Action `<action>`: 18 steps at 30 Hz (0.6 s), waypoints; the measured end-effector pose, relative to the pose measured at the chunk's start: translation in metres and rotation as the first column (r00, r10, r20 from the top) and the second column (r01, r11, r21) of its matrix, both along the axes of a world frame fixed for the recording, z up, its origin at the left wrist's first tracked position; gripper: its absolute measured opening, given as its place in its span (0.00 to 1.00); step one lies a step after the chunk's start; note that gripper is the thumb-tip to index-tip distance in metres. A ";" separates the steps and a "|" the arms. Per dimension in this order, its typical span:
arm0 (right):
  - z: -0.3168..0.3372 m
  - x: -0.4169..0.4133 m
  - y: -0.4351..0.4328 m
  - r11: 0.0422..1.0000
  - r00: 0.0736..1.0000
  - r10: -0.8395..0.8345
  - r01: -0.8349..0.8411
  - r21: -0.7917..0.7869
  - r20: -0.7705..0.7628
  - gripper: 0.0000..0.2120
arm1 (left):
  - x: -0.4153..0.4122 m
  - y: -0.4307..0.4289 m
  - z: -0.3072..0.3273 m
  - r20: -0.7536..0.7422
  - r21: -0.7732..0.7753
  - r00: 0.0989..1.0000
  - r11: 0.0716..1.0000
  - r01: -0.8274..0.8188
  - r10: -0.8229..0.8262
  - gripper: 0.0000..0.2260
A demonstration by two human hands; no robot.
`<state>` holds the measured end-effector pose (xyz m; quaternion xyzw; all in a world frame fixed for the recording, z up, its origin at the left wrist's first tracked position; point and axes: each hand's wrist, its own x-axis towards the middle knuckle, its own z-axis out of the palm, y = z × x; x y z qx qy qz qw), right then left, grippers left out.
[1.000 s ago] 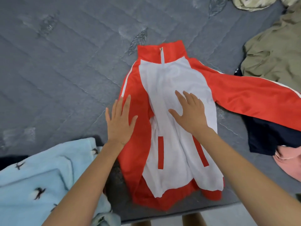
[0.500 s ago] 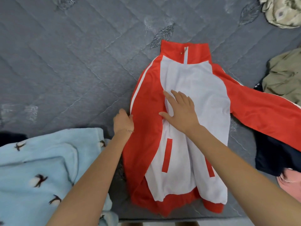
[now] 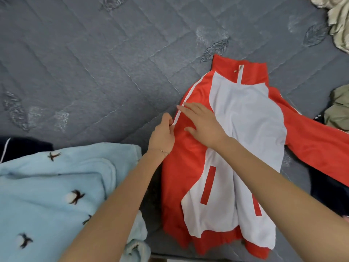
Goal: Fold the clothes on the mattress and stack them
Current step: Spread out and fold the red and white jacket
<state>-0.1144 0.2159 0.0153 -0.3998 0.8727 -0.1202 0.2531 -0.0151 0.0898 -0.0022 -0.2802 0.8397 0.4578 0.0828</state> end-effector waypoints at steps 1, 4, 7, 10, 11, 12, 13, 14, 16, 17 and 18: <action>0.003 -0.002 -0.006 0.999 1.000 0.002 -0.001 -0.042 0.031 0.35 | -0.002 -0.004 0.005 -0.026 -0.008 1.000 1.000 0.010 -0.010 0.04; 0.012 -0.007 -0.025 0.993 0.998 -0.013 0.020 -0.112 0.064 0.30 | -0.010 -0.021 0.022 -0.064 -0.007 0.997 1.000 0.031 -0.031 0.03; 0.018 -0.015 -0.040 0.995 1.000 -0.012 0.014 -0.095 0.019 0.20 | -0.018 -0.039 0.035 -0.049 0.005 0.999 1.000 0.009 -0.008 0.02; 0.024 -0.020 -0.053 0.993 0.999 -0.045 0.044 -0.107 -0.012 0.11 | -0.020 -0.053 0.039 -0.055 0.026 0.998 1.000 0.010 -0.009 0.03; 0.025 -0.020 -0.057 0.991 0.997 -0.065 0.061 -0.119 -0.030 0.09 | -0.020 -0.056 0.039 -0.065 0.043 0.998 0.999 0.009 -0.006 0.02; 0.025 -0.021 -0.061 0.989 0.995 -0.087 0.080 -0.128 -0.050 0.07 | -0.020 -0.059 0.038 -0.072 0.063 0.997 0.998 -0.001 0.005 0.03; 0.025 -0.021 -0.065 0.986 0.992 -0.111 0.102 -0.134 -0.065 0.05 | -0.020 -0.063 0.037 -0.067 0.086 0.998 0.996 -0.013 0.018 0.04; 0.026 -0.022 -0.068 0.982 0.988 -0.137 0.126 -0.137 -0.070 0.04 | -0.018 -0.067 0.034 -0.040 0.104 0.999 0.995 -0.009 0.014 0.05; 0.026 -0.024 -0.072 0.971 0.977 -0.202 0.192 -0.141 -0.066 0.03 | -0.014 -0.077 0.027 0.074 0.147 0.994 0.987 0.067 -0.078 0.08; 0.025 -0.026 -0.073 0.963 0.968 -0.241 0.229 -0.141 -0.069 0.04 | -0.010 -0.082 0.022 0.140 0.187 0.980 0.976 0.113 -0.141 0.08; 0.024 -0.027 -0.072 0.956 0.959 -0.273 0.262 -0.132 -0.075 0.04 | -0.004 -0.087 0.018 0.190 0.220 0.964 0.965 0.145 -0.188 0.08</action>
